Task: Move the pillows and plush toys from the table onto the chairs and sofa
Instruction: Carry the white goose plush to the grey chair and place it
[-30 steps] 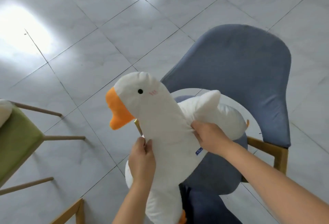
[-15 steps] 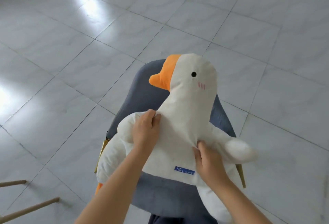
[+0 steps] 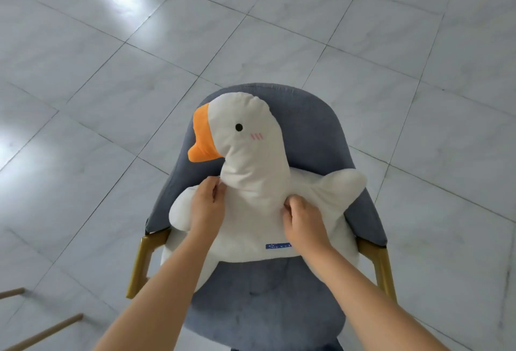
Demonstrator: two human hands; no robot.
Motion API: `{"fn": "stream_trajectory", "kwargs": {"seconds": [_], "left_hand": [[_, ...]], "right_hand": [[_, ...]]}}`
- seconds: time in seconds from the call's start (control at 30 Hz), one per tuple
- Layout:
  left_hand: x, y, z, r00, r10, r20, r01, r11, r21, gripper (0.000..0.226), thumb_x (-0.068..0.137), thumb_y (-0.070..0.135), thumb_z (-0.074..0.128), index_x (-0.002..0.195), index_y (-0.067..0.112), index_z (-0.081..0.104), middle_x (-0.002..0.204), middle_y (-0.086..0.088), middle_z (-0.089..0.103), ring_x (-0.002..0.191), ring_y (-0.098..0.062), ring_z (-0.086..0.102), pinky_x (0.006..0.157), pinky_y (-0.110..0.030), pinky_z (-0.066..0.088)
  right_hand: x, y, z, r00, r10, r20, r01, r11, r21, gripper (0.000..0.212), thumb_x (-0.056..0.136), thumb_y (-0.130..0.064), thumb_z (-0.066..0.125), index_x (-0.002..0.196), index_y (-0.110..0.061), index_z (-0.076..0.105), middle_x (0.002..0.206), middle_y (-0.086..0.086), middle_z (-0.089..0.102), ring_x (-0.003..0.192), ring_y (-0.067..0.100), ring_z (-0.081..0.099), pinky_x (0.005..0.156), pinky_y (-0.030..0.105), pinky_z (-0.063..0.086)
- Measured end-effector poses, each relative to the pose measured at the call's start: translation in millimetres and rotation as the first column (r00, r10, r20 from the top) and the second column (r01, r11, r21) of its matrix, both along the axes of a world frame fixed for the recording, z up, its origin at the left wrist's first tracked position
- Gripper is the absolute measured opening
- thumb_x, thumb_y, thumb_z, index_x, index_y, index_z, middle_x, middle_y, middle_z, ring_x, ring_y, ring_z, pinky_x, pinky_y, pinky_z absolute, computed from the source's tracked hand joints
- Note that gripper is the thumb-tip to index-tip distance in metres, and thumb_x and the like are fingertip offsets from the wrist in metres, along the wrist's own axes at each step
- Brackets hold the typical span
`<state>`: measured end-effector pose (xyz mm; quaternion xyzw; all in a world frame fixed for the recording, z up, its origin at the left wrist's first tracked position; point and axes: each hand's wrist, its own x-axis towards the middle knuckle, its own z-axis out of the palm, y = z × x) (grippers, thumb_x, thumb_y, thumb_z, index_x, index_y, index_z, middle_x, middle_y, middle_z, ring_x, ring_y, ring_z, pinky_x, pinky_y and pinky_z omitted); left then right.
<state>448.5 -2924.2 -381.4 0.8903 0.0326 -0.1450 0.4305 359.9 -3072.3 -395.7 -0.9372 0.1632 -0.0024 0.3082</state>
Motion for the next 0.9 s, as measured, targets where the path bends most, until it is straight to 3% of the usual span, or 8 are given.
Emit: {"fn": "stream_trajectory", "kwargs": {"seconds": [0.17,0.3,0.43,0.5,0.6,0.67,0.77,0.9], "left_hand": [[17.0,2.6,-24.2,0.985,-0.144,0.099,0.133,0.985,0.107,0.018,0.093,0.007,0.044,0.093,-0.001,0.06,0.088,-0.005,0.06,0.083,-0.019,0.049,0.061,-0.017,0.024],[26.4,1.0,-56.6,0.967,-0.243,0.077,0.229,0.961,0.158,0.021,0.092,0.011,0.048,0.095,-0.006,0.06,0.101,-0.02,0.061,0.096,-0.033,0.054,0.074,-0.025,0.033],[30.4,-4.2,-47.8,0.956,-0.289,0.058,0.274,0.943,0.19,0.028,0.091,0.018,0.044,0.1,-0.005,0.058,0.11,-0.022,0.059,0.105,-0.036,0.053,0.088,-0.035,0.04],[16.6,6.0,-35.7,0.927,-0.248,0.281,0.193,0.959,0.207,0.024,0.091,0.015,0.046,0.109,0.0,0.052,0.125,-0.02,0.047,0.119,-0.034,0.043,0.1,-0.029,0.034],[-42.7,30.8,-37.9,0.714,-0.133,0.687,0.019,0.985,0.17,0.025,0.094,0.031,0.038,0.105,0.009,0.045,0.118,-0.014,0.035,0.134,-0.018,0.025,0.113,-0.033,0.02],[-83.3,44.4,-56.3,0.792,-0.175,0.585,0.047,0.973,0.227,0.036,0.093,0.046,0.034,0.11,0.015,0.04,0.122,-0.013,0.033,0.142,-0.012,0.008,0.116,-0.044,0.015],[-98.8,45.5,-71.4,0.999,0.013,0.04,-0.022,0.973,0.229,0.072,0.073,0.064,0.053,0.126,0.04,0.01,0.149,-0.021,0.005,0.141,-0.032,-0.005,0.113,-0.061,0.008],[-64.6,34.2,-90.1,0.957,0.111,-0.268,-0.045,0.97,0.239,0.115,0.06,0.053,0.075,0.141,0.035,-0.004,0.149,-0.018,-0.016,0.14,-0.032,-0.012,0.114,-0.054,-0.003]], "right_hand": [[1.4,0.2,-30.7,0.985,-0.008,-0.171,-0.043,0.956,-0.29,0.073,0.064,-0.061,0.041,0.116,-0.01,0.043,0.118,0.022,0.058,0.11,0.031,0.039,0.081,0.059,0.045],[17.3,1.9,-66.5,0.923,0.034,-0.384,-0.148,0.951,-0.271,0.081,0.071,-0.063,0.034,0.129,-0.007,0.036,0.129,0.024,0.05,0.12,0.037,0.037,0.081,0.062,0.044],[25.6,-1.2,-58.8,0.886,0.065,-0.46,-0.165,0.969,-0.182,0.087,0.082,-0.059,0.041,0.142,-0.012,-0.001,0.153,0.014,0.0,0.139,0.03,0.002,0.11,0.053,0.009],[15.8,-3.5,-44.5,0.949,0.078,-0.304,-0.137,0.974,-0.178,0.084,0.079,-0.063,0.038,0.14,-0.012,0.013,0.149,0.018,0.017,0.136,0.031,0.016,0.108,0.055,0.018],[-25.2,-10.4,-41.6,0.999,0.03,-0.018,-0.033,0.968,-0.251,0.067,0.084,-0.064,0.027,0.122,-0.01,0.037,0.134,0.019,0.038,0.122,0.03,0.033,0.096,0.055,0.039],[-60.3,-12.7,-48.3,1.0,-0.03,0.001,0.029,0.961,-0.276,0.064,0.081,-0.064,0.034,0.118,-0.011,0.039,0.132,0.018,0.031,0.121,0.035,0.031,0.092,0.058,0.039],[-78.8,-12.6,-63.9,0.986,-0.135,-0.102,0.107,0.963,-0.248,0.084,0.063,-0.068,0.055,0.126,-0.017,0.031,0.138,0.025,0.02,0.124,0.045,0.024,0.091,0.063,0.036],[-47.3,-7.6,-89.1,0.896,-0.264,-0.357,0.238,0.964,-0.114,0.105,0.058,-0.053,0.073,0.139,-0.027,0.012,0.144,0.033,0.005,0.133,0.045,0.011,0.099,0.061,0.03]]}}
